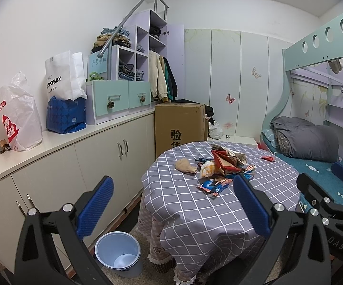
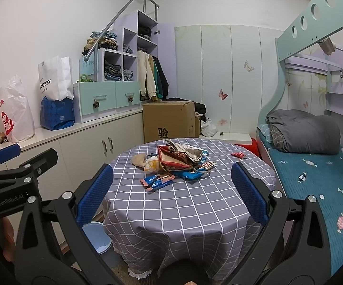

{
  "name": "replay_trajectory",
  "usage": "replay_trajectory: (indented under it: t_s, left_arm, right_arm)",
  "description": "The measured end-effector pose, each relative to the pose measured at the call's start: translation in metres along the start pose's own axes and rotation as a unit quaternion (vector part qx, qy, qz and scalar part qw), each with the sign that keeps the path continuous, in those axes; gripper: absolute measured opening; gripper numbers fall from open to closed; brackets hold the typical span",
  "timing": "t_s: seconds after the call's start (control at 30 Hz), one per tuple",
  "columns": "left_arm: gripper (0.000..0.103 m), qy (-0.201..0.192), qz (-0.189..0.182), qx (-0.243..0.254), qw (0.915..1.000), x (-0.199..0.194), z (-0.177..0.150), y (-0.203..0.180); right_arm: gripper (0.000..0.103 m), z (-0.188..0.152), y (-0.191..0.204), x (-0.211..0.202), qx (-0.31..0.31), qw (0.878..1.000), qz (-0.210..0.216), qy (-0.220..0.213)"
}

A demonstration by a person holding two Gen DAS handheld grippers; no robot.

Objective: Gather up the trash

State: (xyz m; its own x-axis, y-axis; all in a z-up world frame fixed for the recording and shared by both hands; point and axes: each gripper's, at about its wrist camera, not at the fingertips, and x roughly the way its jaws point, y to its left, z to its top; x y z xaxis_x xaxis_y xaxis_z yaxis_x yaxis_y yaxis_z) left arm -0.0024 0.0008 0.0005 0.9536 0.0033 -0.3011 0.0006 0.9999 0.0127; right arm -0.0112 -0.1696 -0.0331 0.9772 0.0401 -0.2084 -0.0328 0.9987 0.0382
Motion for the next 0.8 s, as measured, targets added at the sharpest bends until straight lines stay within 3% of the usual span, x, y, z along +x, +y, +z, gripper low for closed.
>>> replay_trajectory:
  t_s: [0.8]
  left_arm:
    - [0.099, 0.008, 0.004, 0.001, 1.0000, 0.010, -0.020, 0.001]
  right_arm:
    - [0.097, -0.003, -0.003, 0.006, 0.007, 1.000, -0.001, 0.023]
